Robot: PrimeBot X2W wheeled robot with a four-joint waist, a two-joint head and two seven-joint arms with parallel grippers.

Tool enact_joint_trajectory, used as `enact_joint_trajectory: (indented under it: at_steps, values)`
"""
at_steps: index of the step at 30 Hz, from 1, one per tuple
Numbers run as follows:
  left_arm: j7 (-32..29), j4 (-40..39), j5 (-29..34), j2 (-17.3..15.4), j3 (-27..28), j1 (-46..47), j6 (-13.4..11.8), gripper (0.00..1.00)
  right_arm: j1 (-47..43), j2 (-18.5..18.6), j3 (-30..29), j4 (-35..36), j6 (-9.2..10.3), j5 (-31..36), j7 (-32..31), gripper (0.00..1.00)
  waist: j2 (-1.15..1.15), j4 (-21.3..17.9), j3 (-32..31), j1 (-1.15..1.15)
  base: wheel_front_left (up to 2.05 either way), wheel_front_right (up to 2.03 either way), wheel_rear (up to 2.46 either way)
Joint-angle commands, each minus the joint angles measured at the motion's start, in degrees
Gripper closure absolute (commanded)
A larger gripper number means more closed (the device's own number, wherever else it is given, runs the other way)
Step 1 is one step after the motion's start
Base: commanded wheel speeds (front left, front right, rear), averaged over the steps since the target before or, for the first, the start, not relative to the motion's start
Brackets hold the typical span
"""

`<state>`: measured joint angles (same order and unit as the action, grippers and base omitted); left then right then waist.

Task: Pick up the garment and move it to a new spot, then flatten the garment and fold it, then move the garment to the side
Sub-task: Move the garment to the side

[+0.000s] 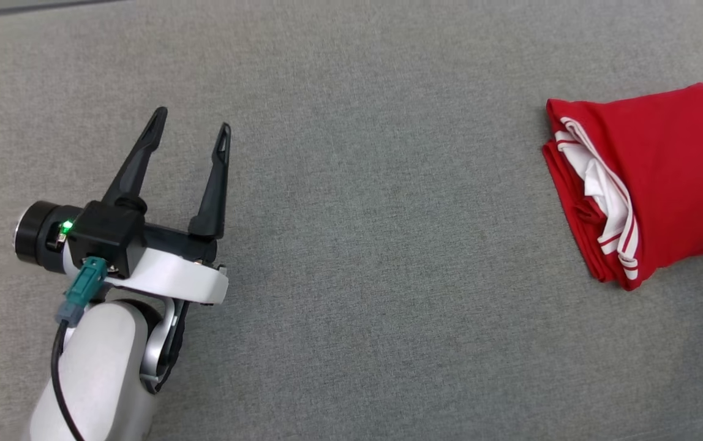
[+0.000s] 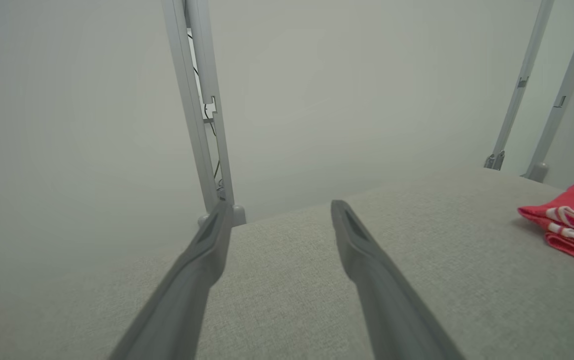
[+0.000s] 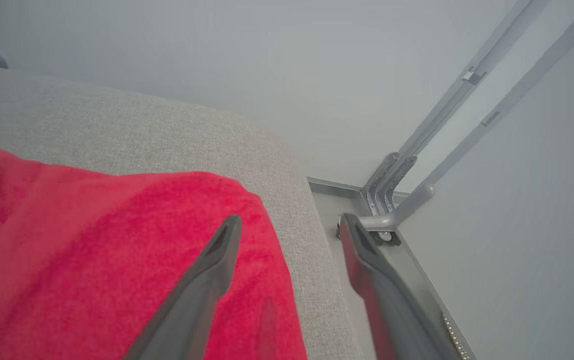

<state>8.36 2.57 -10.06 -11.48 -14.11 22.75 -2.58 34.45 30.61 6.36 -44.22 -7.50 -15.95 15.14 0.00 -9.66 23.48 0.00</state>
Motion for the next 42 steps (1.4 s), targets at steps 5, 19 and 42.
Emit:
enact_joint_trajectory:
  at_steps: [5, 19, 42]
  values:
    - [1.8, 1.0, -1.6, 0.0, 1.7, -2.3, -1.2, 0.00, -7.0, -4.5, -8.3, 11.7, 0.00, -0.9, 0.1, 0.00, 0.00, 0.4, -3.9, 0.00, 0.00, 0.00, 0.00]
    - [2.9, -1.0, -3.2, -0.1, 4.3, -11.3, -5.5, 0.00, -22.0, -22.3, -8.7, 40.1, 0.00, 4.5, -2.1, 0.00, 0.00, 5.1, -12.2, 0.00, 0.00, 0.00, 0.00]
    - [-1.7, -7.0, -5.6, -1.2, 4.6, -27.3, -8.7, 0.00, -36.8, -27.5, -10.4, 47.0, -0.01, 8.4, -8.1, 0.00, 0.00, 8.4, -22.3, 0.00, 0.00, 0.00, 0.00]
